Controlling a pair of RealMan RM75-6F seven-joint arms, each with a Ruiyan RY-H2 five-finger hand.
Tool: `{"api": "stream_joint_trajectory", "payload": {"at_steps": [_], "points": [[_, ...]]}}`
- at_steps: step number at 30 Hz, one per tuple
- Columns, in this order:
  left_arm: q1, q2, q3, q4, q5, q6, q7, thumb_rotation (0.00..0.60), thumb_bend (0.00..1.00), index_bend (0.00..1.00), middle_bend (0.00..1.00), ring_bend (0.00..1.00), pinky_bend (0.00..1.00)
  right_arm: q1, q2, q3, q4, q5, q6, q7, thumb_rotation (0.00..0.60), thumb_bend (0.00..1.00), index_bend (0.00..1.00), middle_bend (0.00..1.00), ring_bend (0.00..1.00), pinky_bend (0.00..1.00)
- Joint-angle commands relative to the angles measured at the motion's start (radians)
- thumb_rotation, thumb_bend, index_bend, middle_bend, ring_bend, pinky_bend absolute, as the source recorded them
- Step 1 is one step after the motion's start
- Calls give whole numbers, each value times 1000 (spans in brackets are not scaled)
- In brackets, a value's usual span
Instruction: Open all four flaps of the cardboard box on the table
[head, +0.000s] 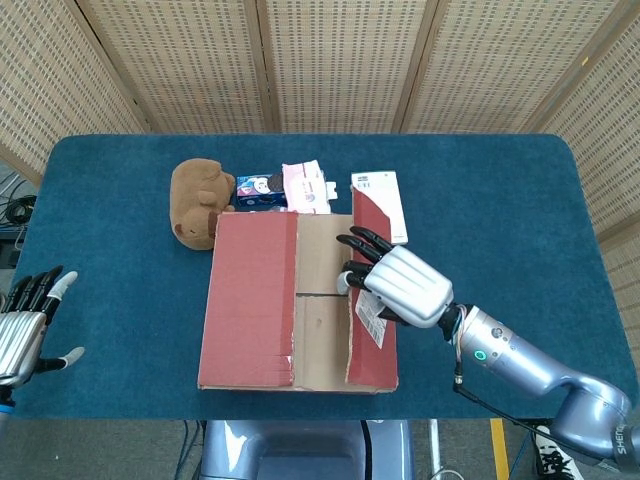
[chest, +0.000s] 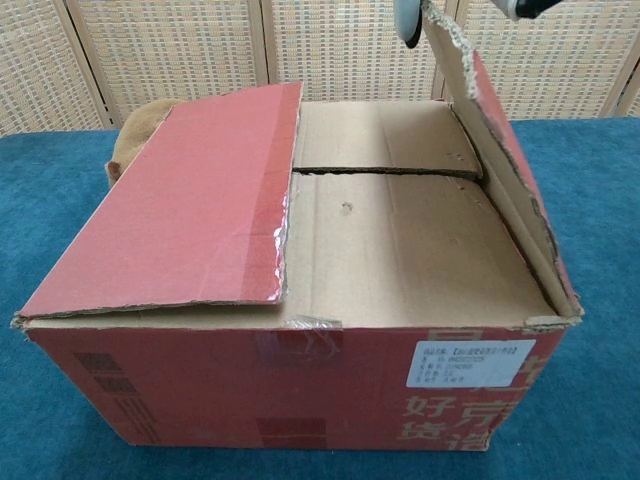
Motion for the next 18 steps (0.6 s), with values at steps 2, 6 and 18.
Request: {"api": "stream_joint_trajectory", "payload": {"at_steps": [2, 6, 18], "points": [[2, 3, 2, 2, 7, 2, -2, 600, 185, 28, 0, 0, 0, -10, 35, 4, -6, -6, 4, 3, 600, 1000, 401, 385, 0, 0], [3, 4, 3, 4, 10, 4, -5, 600, 185, 28, 0, 0, 0, -19, 63, 5, -4, -6, 6, 8, 600, 1000, 401, 384, 0, 0], [2, 6, 2, 12, 10, 1, -8, 600, 185, 28, 0, 0, 0, -57, 145, 0, 21, -3, 10, 27, 600, 1000, 401, 384, 0, 0]]}}
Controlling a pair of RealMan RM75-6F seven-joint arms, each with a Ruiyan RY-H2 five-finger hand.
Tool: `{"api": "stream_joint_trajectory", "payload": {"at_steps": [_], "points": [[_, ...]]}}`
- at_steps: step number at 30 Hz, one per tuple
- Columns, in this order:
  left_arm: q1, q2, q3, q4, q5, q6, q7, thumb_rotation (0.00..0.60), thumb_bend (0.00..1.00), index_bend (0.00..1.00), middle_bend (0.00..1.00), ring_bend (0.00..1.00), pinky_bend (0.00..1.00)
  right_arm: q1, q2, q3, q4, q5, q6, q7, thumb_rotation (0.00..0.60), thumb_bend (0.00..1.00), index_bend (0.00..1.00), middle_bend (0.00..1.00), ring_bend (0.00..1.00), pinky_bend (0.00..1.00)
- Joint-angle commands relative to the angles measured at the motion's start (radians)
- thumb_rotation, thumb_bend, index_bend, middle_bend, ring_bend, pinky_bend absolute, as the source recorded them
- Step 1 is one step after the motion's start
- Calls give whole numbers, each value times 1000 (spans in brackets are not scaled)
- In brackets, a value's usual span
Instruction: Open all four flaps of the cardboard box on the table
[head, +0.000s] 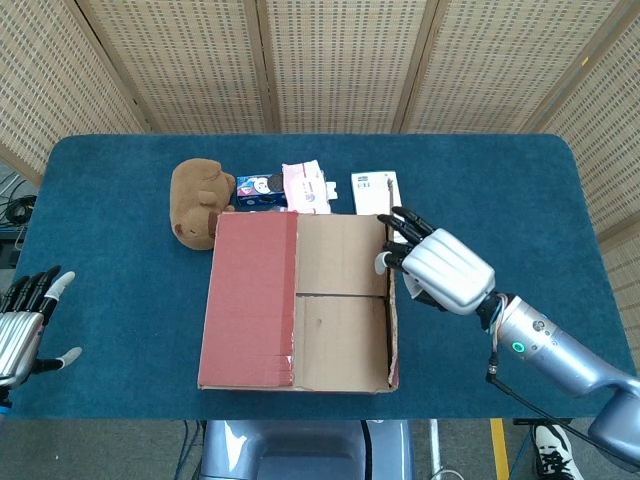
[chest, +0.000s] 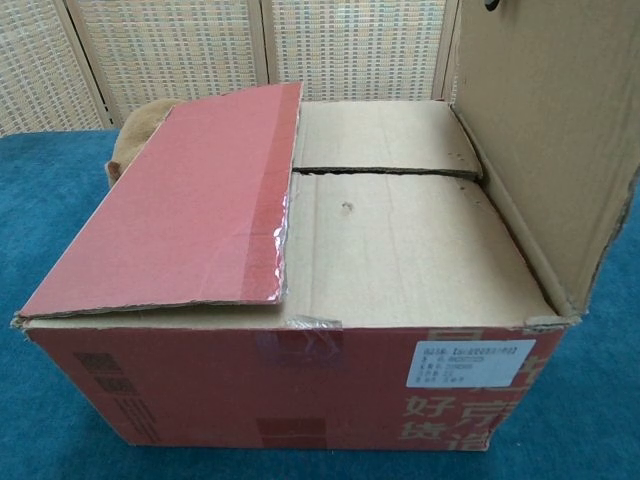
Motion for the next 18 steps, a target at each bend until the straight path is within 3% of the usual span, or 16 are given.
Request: {"api": "stream_joint_trajectory", "payload": {"at_steps": [1, 18], "points": [[0, 0, 0, 1, 1, 0, -1, 600, 185, 28, 0, 0, 0, -7, 13, 0, 3, -3, 3, 6, 600, 1000, 401, 384, 0, 0], [-4, 0, -5, -7, -6, -2, 14, 600, 185, 28, 0, 0, 0, -53, 106, -2, 30, -30, 25, 24, 600, 1000, 401, 373, 0, 0]]}}
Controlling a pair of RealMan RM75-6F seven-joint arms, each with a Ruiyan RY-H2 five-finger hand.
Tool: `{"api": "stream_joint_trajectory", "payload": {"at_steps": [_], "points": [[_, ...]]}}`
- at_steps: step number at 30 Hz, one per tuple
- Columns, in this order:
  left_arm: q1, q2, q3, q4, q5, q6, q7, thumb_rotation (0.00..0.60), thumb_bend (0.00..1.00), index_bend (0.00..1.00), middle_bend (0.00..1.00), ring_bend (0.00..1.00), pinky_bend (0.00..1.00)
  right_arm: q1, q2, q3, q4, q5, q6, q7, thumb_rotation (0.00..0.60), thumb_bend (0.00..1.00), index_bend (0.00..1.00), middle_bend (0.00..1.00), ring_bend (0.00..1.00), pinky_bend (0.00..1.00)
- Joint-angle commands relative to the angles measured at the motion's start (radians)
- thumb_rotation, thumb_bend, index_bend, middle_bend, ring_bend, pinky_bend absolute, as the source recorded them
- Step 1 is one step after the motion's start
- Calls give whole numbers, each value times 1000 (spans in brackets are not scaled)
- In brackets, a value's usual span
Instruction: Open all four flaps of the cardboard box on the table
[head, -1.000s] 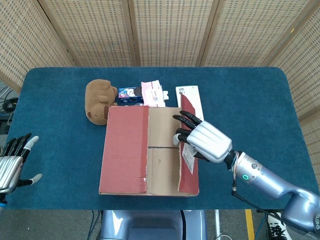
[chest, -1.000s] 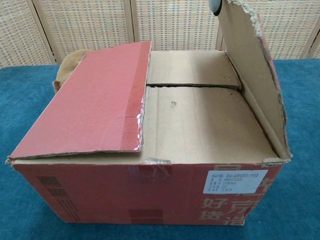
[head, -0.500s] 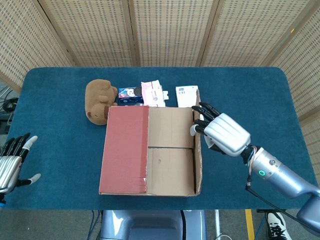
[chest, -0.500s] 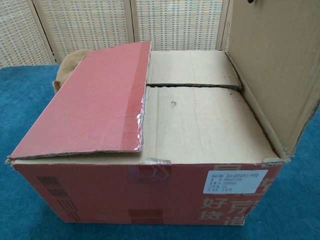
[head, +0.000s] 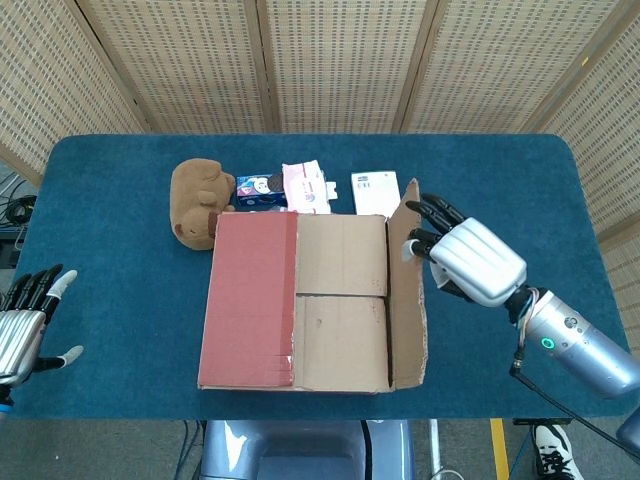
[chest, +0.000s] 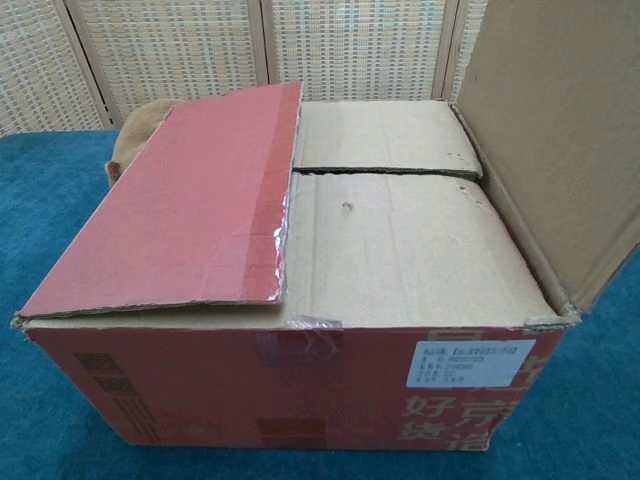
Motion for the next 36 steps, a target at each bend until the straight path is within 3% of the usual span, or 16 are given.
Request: {"api": "stream_joint_trajectory", "payload": {"at_steps": [1, 16, 30, 33, 36], "points": [[0, 0, -1, -2, -6, 0, 5, 600, 185, 28, 0, 0, 0, -18, 33, -7, 13, -4, -2, -25, 600, 1000, 401, 372, 0, 0], [-13, 8, -7, -16, 6, -5, 24, 600, 185, 28, 0, 0, 0, -79, 35, -37, 42, -18, 16, -16, 600, 1000, 364, 318, 0, 0], [-129, 97, -49, -37, 112, -109, -38, 600, 195, 28, 0, 0, 0, -232, -124, -64, 90, 157, 157, -153, 600, 1000, 39, 13, 0, 0], [-153, 109, -54, -40, 129, -135, -40, 600, 272, 28, 0, 0, 0, -245, -133, -68, 94, 171, 165, -162, 600, 1000, 16, 1, 0, 0], [-184, 122, -61, -44, 151, -167, -56, 600, 490, 28, 0, 0, 0, -260, -143, -72, 98, 183, 175, -172, 600, 1000, 1, 0, 0, 0]]}}
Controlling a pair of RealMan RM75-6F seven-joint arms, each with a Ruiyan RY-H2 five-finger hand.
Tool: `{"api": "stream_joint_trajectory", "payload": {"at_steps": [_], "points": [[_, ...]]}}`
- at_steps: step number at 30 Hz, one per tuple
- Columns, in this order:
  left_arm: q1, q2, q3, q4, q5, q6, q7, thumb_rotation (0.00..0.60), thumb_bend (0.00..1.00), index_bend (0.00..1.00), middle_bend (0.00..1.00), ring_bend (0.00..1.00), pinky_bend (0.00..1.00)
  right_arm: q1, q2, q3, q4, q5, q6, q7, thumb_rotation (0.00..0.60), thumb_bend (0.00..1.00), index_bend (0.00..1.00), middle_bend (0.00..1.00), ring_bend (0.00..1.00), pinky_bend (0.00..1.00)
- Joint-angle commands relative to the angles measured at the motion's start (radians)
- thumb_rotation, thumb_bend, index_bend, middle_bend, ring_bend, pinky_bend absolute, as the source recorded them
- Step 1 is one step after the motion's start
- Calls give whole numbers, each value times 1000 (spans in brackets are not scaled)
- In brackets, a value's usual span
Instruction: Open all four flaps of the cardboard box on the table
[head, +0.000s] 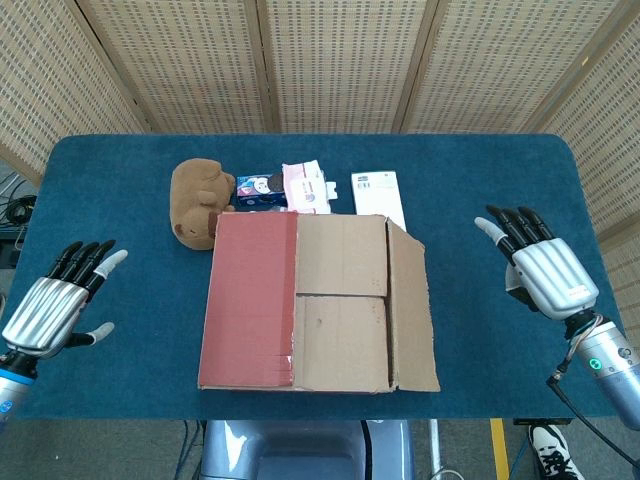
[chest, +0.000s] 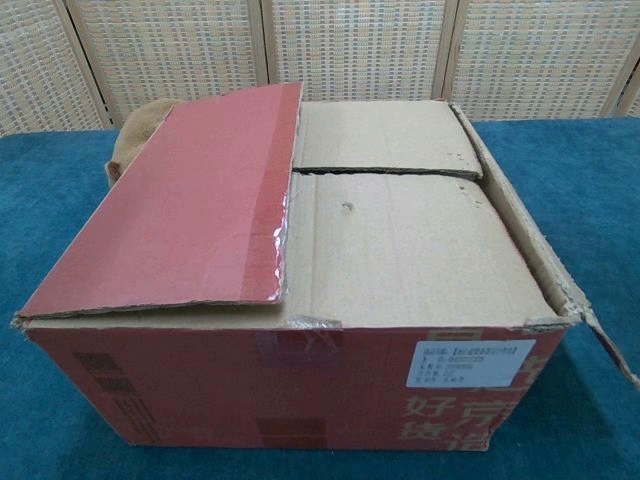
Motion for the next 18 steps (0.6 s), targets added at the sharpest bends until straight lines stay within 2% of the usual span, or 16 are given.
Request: {"api": "stream_joint_trajectory", "payload": {"at_steps": [1, 3, 4, 11, 18], "points": [[-37, 19, -11, -8, 23, -40, -26, 600, 577, 28, 0, 0, 0, -14, -11, -3, 5, 11, 13, -11, 600, 1000, 0, 0, 0, 0], [-69, 26, -20, -10, 52, -67, -70, 600, 728, 28, 0, 0, 0, -25, -18, -6, 5, 21, 20, -16, 600, 1000, 0, 0, 0, 0], [-84, 27, -26, -10, 64, -77, -95, 600, 754, 28, 0, 0, 0, -31, -22, -7, 4, 25, 24, -17, 600, 1000, 0, 0, 0, 0], [-229, 48, -69, 6, 127, -217, -215, 600, 788, 32, 0, 0, 0, -73, -59, -18, 19, 40, 69, -52, 600, 1000, 0, 0, 0, 0], [-353, 20, -108, 39, 145, -310, -360, 600, 971, 163, 6, 0, 0, -97, -79, -25, 29, 52, 82, -55, 600, 1000, 0, 0, 0, 0]]}}
